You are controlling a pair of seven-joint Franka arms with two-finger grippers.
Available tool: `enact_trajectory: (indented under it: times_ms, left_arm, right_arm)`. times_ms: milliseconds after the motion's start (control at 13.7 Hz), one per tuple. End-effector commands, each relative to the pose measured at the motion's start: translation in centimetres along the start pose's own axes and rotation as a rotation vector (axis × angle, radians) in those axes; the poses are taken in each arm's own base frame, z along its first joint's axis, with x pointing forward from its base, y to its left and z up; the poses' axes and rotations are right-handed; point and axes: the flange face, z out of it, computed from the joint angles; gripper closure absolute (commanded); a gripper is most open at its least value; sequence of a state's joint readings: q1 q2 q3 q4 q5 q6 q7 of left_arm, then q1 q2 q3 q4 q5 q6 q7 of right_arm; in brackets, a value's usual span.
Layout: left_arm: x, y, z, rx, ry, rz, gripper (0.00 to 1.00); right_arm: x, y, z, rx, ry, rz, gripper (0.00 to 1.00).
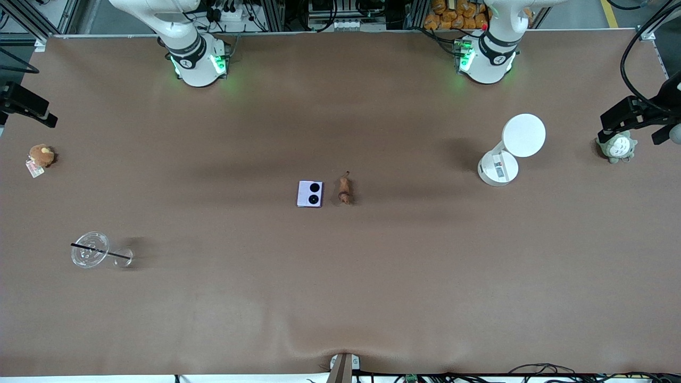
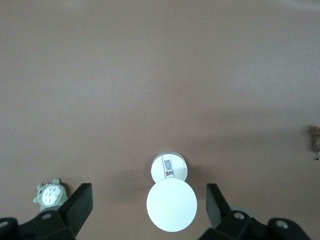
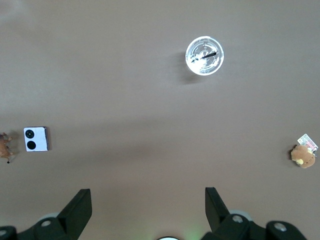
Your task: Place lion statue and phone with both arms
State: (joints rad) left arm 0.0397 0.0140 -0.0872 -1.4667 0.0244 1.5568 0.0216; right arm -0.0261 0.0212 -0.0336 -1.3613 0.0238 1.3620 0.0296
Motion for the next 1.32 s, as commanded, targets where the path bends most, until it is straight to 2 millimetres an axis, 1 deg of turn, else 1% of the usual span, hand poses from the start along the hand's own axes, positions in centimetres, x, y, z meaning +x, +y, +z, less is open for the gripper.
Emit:
enact_trajectory:
  times_ms: [0, 73, 146, 366, 439, 659, 732, 805, 878, 951, 1024, 1098, 1171, 1244]
  left_arm:
    - [0.4, -0.4, -0.6, -0.010, 0.025, -0.002, 0.00]
    - [0.6, 0.4, -0.5, -0.009, 0.024, 0.000, 0.00]
    - [0.7, 0.5, -0.2, 0.004, 0.019, 0.006, 0.00]
    - [0.7, -0.1, -0.1, 0.007, 0.019, 0.021, 0.00]
    - [0.7, 0.3, -0.2, 0.008, 0.017, 0.059, 0.00]
    - [0.7, 0.3, -0.2, 0.021, 0.017, 0.074, 0.00]
    - [0.8, 0.4, 0.2, 0.021, 0.011, 0.078, 0.00]
    - [1.1, 0.5, 1.0, 0.017, -0.004, 0.081, 0.00]
    - [1.6, 0.1, 2.1, 0.014, -0.024, 0.077, 0.00]
    - [1.7, -0.1, 2.2, 0.014, -0.023, 0.080, 0.00]
    - [1.8, 0.0, 2.6, 0.013, -0.032, 0.080, 0.00]
    - [2.2, 0.4, 3.4, 0.012, -0.045, 0.088, 0.00]
    - [2.5, 0.3, 4.0, 0.011, -0.054, 0.090, 0.00]
    - [2.5, 0.5, 4.1, 0.011, -0.054, 0.092, 0.00]
  right_arm:
    - [-0.5, -0.2, -1.1, 0.002, 0.010, 0.002, 0.00]
    - [-0.5, -0.2, -1.0, 0.004, 0.008, 0.000, 0.00]
    - [-0.4, -0.2, -1.0, 0.004, 0.007, -0.003, 0.00]
    - [-0.3, -0.2, -0.9, 0.004, 0.008, -0.005, 0.00]
    - [-0.4, -0.2, -0.9, 0.004, 0.007, -0.006, 0.00]
    - [-0.4, -0.3, -0.9, 0.005, 0.006, -0.008, 0.00]
    - [-0.4, -0.3, -0.8, 0.005, 0.005, -0.008, 0.00]
    - [-0.4, -0.4, -0.9, 0.005, 0.006, -0.010, 0.00]
    - [-0.4, -0.6, -0.9, 0.005, 0.006, -0.014, 0.00]
    - [-0.4, -0.7, -0.9, 0.005, 0.006, -0.016, 0.00]
    - [-0.4, -0.7, -0.9, 0.005, 0.008, -0.016, 0.00]
    - [-0.3, -0.7, -0.8, 0.005, 0.005, -0.016, 0.00]
    - [-0.3, -0.7, -0.8, 0.005, 0.006, -0.016, 0.00]
    - [-0.3, -0.6, -0.8, 0.005, 0.006, -0.014, 0.00]
